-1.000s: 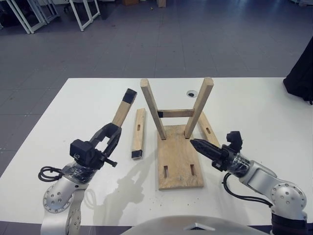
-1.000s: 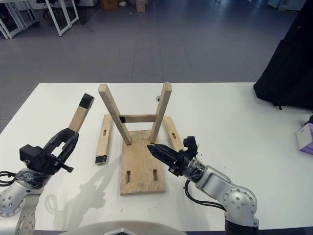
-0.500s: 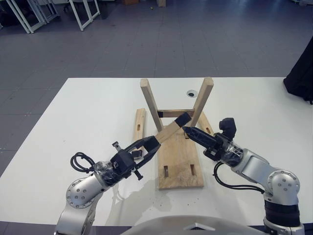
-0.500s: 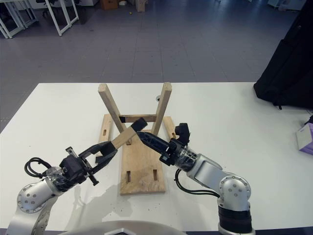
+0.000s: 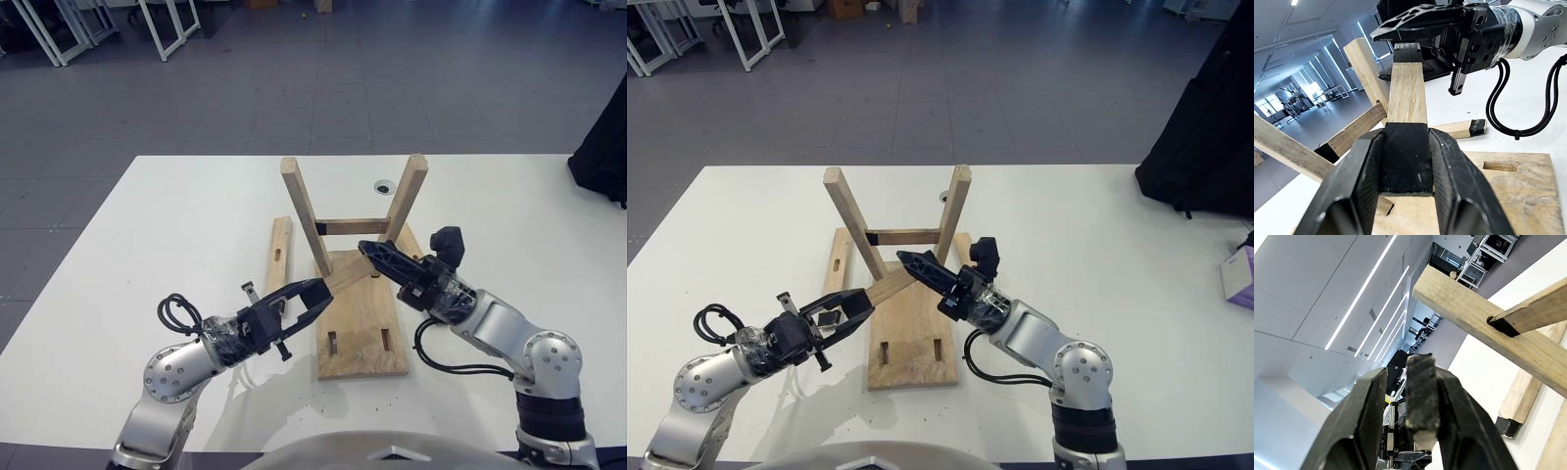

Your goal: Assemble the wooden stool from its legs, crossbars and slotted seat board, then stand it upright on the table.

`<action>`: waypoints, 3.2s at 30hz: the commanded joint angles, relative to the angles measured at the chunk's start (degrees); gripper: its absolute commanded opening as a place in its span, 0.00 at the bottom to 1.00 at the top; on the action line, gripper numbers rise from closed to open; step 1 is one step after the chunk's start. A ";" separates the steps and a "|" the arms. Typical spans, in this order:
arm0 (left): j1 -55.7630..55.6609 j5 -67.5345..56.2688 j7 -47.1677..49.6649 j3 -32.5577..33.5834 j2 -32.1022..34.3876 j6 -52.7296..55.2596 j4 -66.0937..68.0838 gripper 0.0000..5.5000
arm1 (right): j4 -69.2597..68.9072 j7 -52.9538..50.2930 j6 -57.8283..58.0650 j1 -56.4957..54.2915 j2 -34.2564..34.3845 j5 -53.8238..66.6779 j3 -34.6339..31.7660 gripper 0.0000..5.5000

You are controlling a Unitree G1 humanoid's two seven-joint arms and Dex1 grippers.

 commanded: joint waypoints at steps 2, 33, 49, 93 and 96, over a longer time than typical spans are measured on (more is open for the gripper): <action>-1.01 0.27 -0.55 -0.56 0.84 -0.24 2.31 0.24 | -0.04 -0.15 -1.58 -0.57 0.56 1.85 -0.11 0.10; -3.45 6.60 11.85 -1.19 -5.41 5.99 14.04 0.48 | 16.48 -11.38 -9.16 -9.21 -8.42 -38.67 -11.37 0.08; -1.99 10.82 16.26 -2.53 -7.86 5.87 13.13 0.48 | 12.47 -6.47 1.39 -8.75 -12.86 -48.77 -6.15 0.08; -0.58 17.06 22.18 -7.74 -12.34 5.50 12.78 0.48 | 17.09 -0.77 8.31 -10.84 -13.52 -67.24 0.83 0.08; -1.30 16.46 22.58 -7.51 -13.09 5.53 13.54 0.48 | 17.26 -0.18 8.14 -11.13 -13.77 -68.20 0.79 0.19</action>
